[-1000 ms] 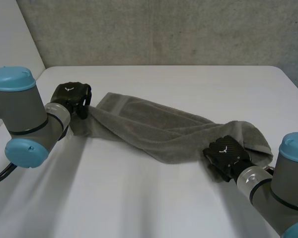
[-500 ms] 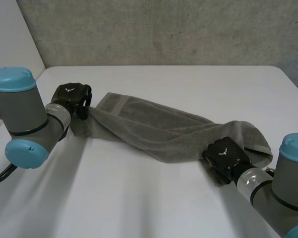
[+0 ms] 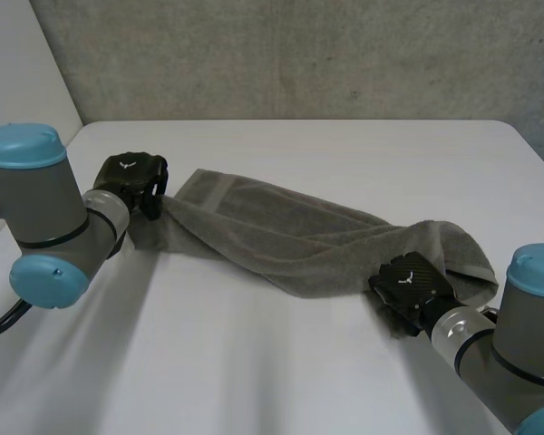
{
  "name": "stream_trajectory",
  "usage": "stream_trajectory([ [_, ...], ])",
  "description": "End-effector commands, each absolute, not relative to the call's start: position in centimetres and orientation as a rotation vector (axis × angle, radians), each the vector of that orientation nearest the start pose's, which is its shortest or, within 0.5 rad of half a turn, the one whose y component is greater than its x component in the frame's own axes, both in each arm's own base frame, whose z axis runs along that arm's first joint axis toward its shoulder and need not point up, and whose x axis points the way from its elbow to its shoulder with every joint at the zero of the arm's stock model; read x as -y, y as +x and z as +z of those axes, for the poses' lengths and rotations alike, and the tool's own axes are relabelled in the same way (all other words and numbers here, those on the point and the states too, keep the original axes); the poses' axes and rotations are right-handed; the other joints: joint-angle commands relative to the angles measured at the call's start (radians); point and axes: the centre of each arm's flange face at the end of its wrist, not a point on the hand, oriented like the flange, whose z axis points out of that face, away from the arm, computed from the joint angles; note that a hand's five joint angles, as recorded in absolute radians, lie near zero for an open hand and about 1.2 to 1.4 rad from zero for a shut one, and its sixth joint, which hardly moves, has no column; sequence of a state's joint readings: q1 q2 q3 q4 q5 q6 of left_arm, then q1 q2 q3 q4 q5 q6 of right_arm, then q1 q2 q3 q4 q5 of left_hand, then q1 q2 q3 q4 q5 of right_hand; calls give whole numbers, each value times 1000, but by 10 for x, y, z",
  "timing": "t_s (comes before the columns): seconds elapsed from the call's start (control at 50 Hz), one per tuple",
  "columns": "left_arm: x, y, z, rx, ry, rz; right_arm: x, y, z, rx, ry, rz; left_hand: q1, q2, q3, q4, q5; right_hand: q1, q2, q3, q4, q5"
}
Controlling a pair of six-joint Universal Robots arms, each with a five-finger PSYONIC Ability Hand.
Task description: Fold the towel.
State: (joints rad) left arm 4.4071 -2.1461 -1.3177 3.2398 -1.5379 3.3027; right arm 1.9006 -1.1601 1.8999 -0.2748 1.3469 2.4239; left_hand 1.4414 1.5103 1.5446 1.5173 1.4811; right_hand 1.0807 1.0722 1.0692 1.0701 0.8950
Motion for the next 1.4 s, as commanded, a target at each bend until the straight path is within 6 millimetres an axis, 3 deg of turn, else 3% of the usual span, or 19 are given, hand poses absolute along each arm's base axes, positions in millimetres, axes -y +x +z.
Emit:
stream_trajectory([
  [0.02, 347, -250, 185, -2473, 621, -2026, 233, 239, 113, -2223, -1495, -1668, -45, -114, -148, -121, -259, 167, 175, 178, 178, 178],
  [0.28, 346, -250, 185, -2473, 621, -2026, 241, 237, 118, -2238, -1475, -1697, -45, -114, -148, -121, -259, 316, 324, 327, 326, 327],
  [0.34, 346, -250, 186, -2473, 621, -2026, 246, 238, 131, -2221, -1446, -1761, -45, -114, -148, -121, -259, 316, 324, 327, 326, 327],
  [0.38, 346, -249, 187, -2472, 619, -2025, 252, 233, 165, -2177, -1389, -1901, -45, -114, -148, -121, -259, 316, 324, 327, 326, 327],
  [0.4, 346, -249, 187, -2472, 619, -2025, 252, 233, 165, -2177, -1389, -1901, -45, -114, -148, -121, -259, 316, 324, 327, 326, 327],
  [0.42, 346, -249, 188, -2469, 619, -2029, 261, 224, 181, -2185, -1313, -1971, -45, -114, -148, -121, -259, 316, 324, 327, 326, 327],
  [0.44, 346, -249, 188, -2469, 619, -2029, 261, 223, 181, -2185, -1312, -1972, -45, -114, -148, -121, -259, 316, 324, 327, 326, 327],
  [0.48, 345, -249, 188, -2472, 621, -2028, 284, 197, 206, -2243, -1088, -2071, -45, -114, -148, -121, -259, 316, 324, 327, 326, 327],
  [0.5, 345, -249, 188, -2472, 621, -2028, 284, 197, 206, -2244, -1087, -2071, -45, -114, -148, -121, -259, 316, 324, 327, 326, 327],
  [0.54, 344, -249, 188, -2474, 623, -2027, 301, 176, 225, -2267, -853, -2116, -45, -114, -148, -121, -259, 316, 324, 327, 326, 327],
  [0.64, 344, -249, 187, -2477, 632, -2021, 313, 153, 234, -2306, -677, -2040, -45, -114, -148, -121, -259, 316, 324, 327, 326, 327],
  [0.7, 341, -250, 184, -2484, 649, -2008, 313, 145, 230, -2343, -668, -1950, -45, -114, -148, -121, -259, 316, 324, 327, 326, 327],
  [0.86, 331, -258, 183, -2494, 704, -1990, 314, 148, 215, -2397, -732, -1781, -45, -114, -148, -121, -259, 316, 324, 327, 326, 327],
  [1.02, 320, -257, 206, -2345, 915, -1906, 321, 148, 238, -2451, -968, -1733, -45, -114, -148, -121, -259, 316, 324, 327, 326, 327],
  [1.1, 323, -259, 208, -2299, 954, -1903, 326, 157, 233, -2451, -1004, -1663, -45, -114, -148, -121, -259, 316, 324, 327, 326, 327],
  [1.18, 333, -264, 195, -2304, 969, -1881, 331, 179, 213, -2440, -1072, -1534, -45, -114, -148, -121, -259, 316, 324, 327, 326, 327],
  [1.26, 345, -271, 188, -2296, 975, -1886, 340, 187, 202, -2448, -1093, -1498, -45, -114, -148, -121, -259, 316, 324, 327, 326, 327],
  [1.36, 367, -284, 186, -2257, 977, -1938, 361, 204, 198, -2453, -1140, -1568, -45, -114, -148, -121, -259, 316, 324, 327, 326, 327],
  [1.4, 384, -291, 200, -2196, 949, -2016, 380, 215, 212, -2426, -1177, -1709, -45, -114, -148, -121, -259, 316, 324, 327, 326, 327],
])
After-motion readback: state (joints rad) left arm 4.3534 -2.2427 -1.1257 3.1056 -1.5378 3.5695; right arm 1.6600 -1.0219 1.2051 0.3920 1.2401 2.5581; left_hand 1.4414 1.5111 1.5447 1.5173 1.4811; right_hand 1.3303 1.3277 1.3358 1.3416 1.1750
